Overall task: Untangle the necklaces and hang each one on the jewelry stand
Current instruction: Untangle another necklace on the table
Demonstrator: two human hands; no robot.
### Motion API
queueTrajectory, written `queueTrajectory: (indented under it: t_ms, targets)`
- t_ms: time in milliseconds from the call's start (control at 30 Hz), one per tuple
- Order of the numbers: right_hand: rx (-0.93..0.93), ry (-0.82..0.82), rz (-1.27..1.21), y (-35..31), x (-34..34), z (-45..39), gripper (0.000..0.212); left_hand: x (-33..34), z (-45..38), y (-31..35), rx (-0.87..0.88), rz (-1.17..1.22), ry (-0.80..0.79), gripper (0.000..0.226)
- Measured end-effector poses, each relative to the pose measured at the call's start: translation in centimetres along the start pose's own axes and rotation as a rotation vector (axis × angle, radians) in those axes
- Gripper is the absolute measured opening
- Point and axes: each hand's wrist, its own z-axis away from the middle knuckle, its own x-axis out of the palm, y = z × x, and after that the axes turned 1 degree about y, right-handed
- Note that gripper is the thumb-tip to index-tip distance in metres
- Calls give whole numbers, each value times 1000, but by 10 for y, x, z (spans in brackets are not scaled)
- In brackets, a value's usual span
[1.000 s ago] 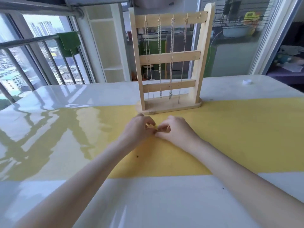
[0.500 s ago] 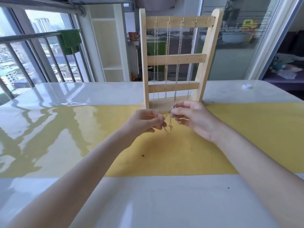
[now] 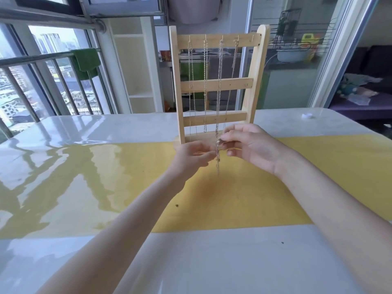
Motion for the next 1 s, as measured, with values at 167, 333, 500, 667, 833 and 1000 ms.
queueTrajectory:
  t_ms: [167,333,500,667,833,1000]
  targets:
    - [0,182,20,8,-8,2,15,8,3,0,-54,71,-32,12]
    - [-79,190,355,14,-3,2,15,14,0,1,5,53,-44,11]
    - [-117,173,341,5,-7,3,13,18,0,1,-59,151,-121,11]
    - [2,171,265,10,-22,5,9,10,5,-4,-177,256,-137,16]
    - [170,65,182,26,-28,7,10,5,6,-8,-146,252,28,14]
    - [244,-158,153,32,-33,11,21,-3,7,-8,-115,169,35,14]
